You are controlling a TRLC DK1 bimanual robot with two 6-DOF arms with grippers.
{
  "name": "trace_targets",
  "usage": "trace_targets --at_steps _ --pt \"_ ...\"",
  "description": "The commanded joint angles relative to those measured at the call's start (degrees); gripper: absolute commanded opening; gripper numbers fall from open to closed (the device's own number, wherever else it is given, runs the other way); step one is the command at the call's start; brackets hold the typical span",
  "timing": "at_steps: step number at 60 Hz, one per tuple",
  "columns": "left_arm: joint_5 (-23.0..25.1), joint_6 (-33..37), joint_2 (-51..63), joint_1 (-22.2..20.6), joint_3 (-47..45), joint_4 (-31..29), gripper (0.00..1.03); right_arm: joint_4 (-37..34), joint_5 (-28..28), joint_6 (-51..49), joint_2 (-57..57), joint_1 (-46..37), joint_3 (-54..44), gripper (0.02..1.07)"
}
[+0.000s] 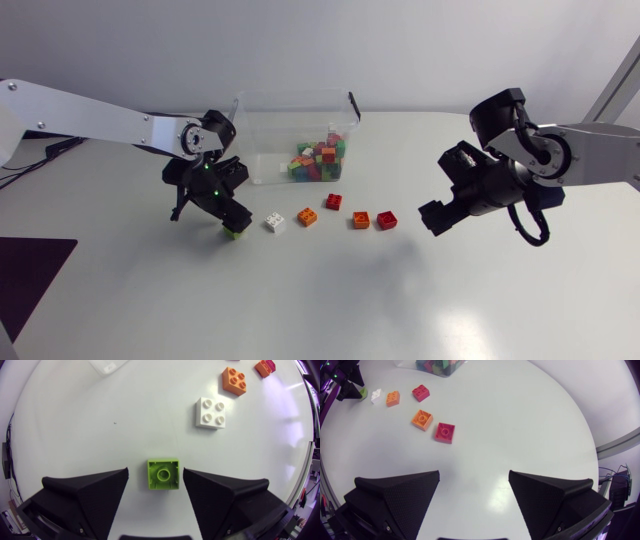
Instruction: Place the duplo bricks in the container
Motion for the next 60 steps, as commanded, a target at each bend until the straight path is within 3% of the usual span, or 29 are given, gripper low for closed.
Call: trace_targets --at_steps 1,23,31,44,46,60 --pt "0.76 1.09 1.55 -0.09 1.64 -1.16 0.63 -0.37 0.13 -0.54 1.46 0.42 1.74 1.02" --pt "2.78 1.27 3.57 -0.27 2.25 -1.69 0.51 0.50 0.74 -0.10 3.92 2.36 2.27 0.99" --pt "4.80 1.35 3.93 0.08 2.60 -1.86 0.38 0.77 0.74 0.87 5.24 2.71 3.58 0.99" --pt "4.80 2.58 3.31 -0.36 3.22 -4.94 0.33 -0.29 1.18 2.98 10.34 4.38 8.59 0.99" --pt "4.80 2.58 3.05 -0.44 3.31 -5.20 0.29 -0.99 1.18 3.24 12.10 4.64 10.00 0.99" --pt "4.27 2.58 -1.17 -0.71 3.48 -6.26 0.28 -4.77 1.09 6.49 22.38 6.31 17.91 0.96"
